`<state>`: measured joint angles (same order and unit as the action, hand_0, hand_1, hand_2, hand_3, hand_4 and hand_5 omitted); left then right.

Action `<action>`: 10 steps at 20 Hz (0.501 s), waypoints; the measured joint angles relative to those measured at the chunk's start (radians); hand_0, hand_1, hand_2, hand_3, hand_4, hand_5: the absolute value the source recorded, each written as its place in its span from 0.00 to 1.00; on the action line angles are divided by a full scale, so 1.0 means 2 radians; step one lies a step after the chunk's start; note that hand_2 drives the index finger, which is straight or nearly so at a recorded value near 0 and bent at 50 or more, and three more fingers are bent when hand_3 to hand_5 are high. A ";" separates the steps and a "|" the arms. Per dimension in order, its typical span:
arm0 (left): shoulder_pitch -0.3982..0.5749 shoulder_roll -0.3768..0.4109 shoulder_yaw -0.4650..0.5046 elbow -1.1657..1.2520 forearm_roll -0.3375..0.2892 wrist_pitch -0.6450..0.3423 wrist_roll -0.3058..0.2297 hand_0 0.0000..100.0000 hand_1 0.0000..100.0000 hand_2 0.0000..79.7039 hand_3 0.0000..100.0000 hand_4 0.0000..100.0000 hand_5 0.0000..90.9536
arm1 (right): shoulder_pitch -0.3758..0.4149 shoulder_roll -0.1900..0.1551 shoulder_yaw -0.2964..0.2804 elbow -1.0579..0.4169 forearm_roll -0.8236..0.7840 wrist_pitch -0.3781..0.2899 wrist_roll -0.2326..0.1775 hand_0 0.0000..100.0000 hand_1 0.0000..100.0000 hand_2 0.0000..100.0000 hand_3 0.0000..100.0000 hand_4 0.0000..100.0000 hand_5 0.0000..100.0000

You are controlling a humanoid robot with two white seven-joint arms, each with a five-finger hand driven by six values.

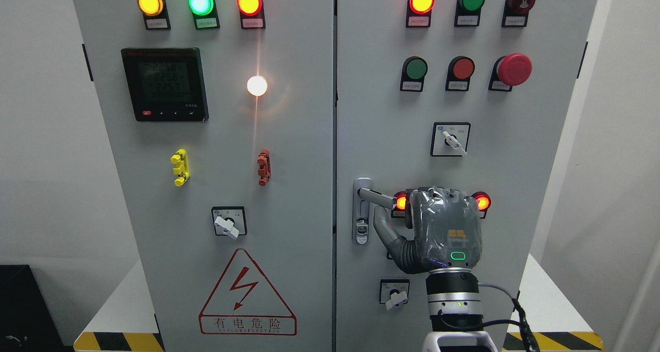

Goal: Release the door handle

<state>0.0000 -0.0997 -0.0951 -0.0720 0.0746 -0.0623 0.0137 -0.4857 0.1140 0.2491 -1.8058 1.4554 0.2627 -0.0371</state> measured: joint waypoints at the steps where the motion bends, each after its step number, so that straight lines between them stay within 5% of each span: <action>1: 0.000 0.000 0.000 0.000 0.000 0.000 0.000 0.12 0.56 0.00 0.00 0.00 0.00 | 0.005 -0.001 0.000 -0.002 0.000 -0.003 -0.001 0.48 0.35 0.88 1.00 1.00 0.99; 6: 0.000 0.000 0.000 0.000 0.000 0.000 0.000 0.12 0.56 0.00 0.00 0.00 0.00 | 0.044 -0.005 -0.010 -0.022 -0.002 -0.045 -0.018 0.49 0.33 0.81 1.00 0.96 0.96; 10: 0.000 0.000 0.000 0.000 0.000 0.000 0.000 0.12 0.56 0.00 0.00 0.00 0.00 | 0.090 -0.008 -0.030 -0.045 -0.004 -0.108 -0.033 0.48 0.31 0.66 0.94 0.89 0.87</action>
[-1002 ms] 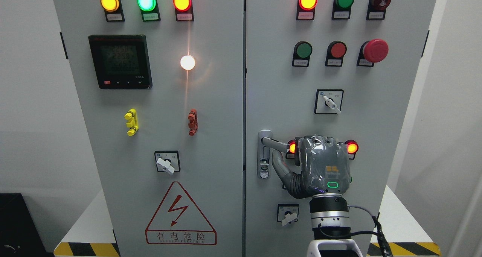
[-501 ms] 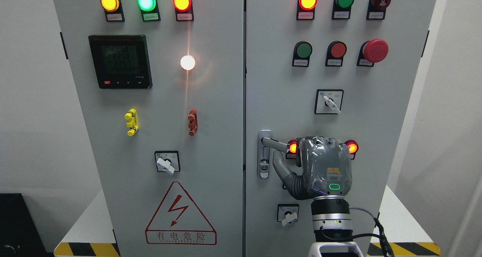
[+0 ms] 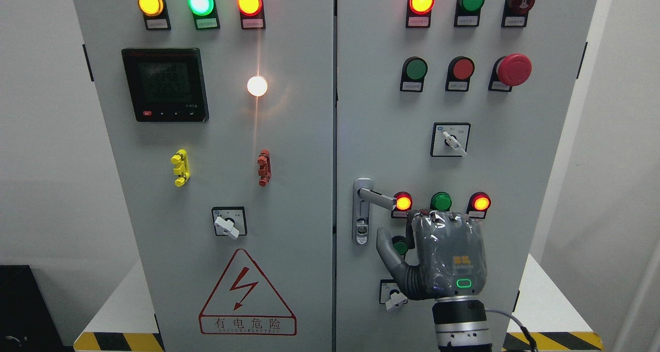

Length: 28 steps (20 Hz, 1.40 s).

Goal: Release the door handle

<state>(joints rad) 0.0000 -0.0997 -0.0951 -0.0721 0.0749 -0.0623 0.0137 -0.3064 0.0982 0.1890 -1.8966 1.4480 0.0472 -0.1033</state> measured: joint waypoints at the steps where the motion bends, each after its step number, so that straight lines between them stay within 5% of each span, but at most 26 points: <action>1: 0.000 0.000 0.000 0.000 0.000 0.000 0.000 0.12 0.56 0.00 0.00 0.00 0.00 | 0.010 0.000 -0.006 -0.005 -0.001 -0.022 -0.002 0.48 0.29 0.58 0.87 0.84 0.83; 7: 0.000 0.000 0.000 0.000 0.000 0.000 0.000 0.12 0.56 0.00 0.00 0.00 0.00 | 0.056 -0.001 -0.051 -0.037 -0.015 -0.127 -0.008 0.47 0.27 0.26 0.50 0.57 0.58; 11: 0.000 0.000 0.000 0.000 0.000 0.000 0.000 0.12 0.56 0.00 0.00 0.00 0.00 | 0.071 -0.001 -0.085 -0.052 -0.043 -0.178 -0.008 0.49 0.27 0.20 0.35 0.39 0.40; 16: 0.000 0.000 0.000 0.000 0.000 0.000 0.000 0.12 0.56 0.00 0.00 0.00 0.00 | 0.079 -0.003 -0.121 -0.064 -0.080 -0.205 0.006 0.53 0.24 0.19 0.25 0.22 0.02; 23: 0.000 0.000 0.000 0.000 0.000 0.000 0.000 0.12 0.56 0.00 0.00 0.00 0.00 | 0.080 -0.003 -0.164 -0.074 -0.121 -0.245 0.024 0.53 0.21 0.10 0.04 0.03 0.00; 28: 0.000 0.000 0.000 0.000 0.000 0.000 0.000 0.12 0.56 0.00 0.00 0.00 0.00 | 0.078 -0.001 -0.179 -0.078 -0.131 -0.247 0.025 0.51 0.21 0.05 0.00 0.00 0.00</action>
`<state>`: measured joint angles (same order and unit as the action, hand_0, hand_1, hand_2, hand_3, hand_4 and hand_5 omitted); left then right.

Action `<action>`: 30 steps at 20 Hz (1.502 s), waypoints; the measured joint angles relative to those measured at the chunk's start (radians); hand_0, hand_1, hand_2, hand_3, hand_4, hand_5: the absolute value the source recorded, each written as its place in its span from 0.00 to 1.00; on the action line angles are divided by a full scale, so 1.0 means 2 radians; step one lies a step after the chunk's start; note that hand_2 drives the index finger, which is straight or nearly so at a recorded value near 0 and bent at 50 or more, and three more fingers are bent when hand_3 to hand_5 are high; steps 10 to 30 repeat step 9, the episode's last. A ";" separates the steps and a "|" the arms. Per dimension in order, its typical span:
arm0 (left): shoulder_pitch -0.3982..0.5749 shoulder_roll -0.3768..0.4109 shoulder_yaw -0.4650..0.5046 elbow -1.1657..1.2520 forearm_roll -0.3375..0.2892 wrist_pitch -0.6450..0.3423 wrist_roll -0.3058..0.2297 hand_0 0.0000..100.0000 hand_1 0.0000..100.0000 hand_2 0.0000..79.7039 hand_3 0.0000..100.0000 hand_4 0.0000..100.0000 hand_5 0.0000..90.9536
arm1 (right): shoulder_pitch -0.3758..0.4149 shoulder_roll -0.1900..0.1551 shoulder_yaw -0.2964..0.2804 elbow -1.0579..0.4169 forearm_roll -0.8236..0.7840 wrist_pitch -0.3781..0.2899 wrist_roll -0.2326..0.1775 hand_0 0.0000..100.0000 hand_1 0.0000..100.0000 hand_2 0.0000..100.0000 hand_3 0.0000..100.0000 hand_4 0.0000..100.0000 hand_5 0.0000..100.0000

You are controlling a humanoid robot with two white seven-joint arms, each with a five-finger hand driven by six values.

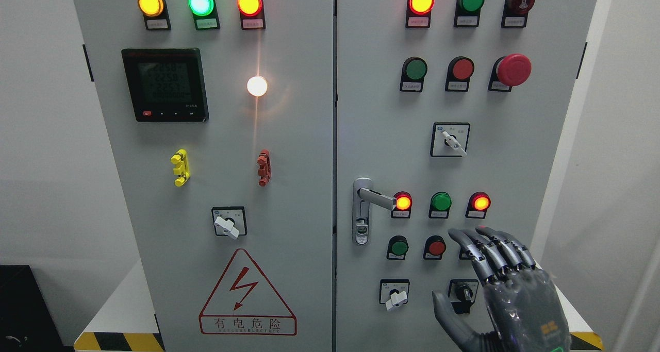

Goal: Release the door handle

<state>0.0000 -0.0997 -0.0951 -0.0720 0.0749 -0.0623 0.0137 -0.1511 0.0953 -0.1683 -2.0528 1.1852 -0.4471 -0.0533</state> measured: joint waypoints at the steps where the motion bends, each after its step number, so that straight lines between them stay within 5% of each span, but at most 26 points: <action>1: 0.000 0.000 0.000 0.000 0.000 0.000 0.000 0.12 0.56 0.00 0.00 0.00 0.00 | -0.001 0.001 -0.002 -0.001 -0.001 0.000 0.000 0.51 0.21 0.05 0.00 0.00 0.00; 30: 0.000 0.000 0.000 0.000 0.000 0.000 0.000 0.12 0.56 0.00 0.00 0.00 0.00 | -0.005 0.004 -0.013 -0.003 -0.006 0.000 0.002 0.50 0.21 0.05 0.00 0.02 0.00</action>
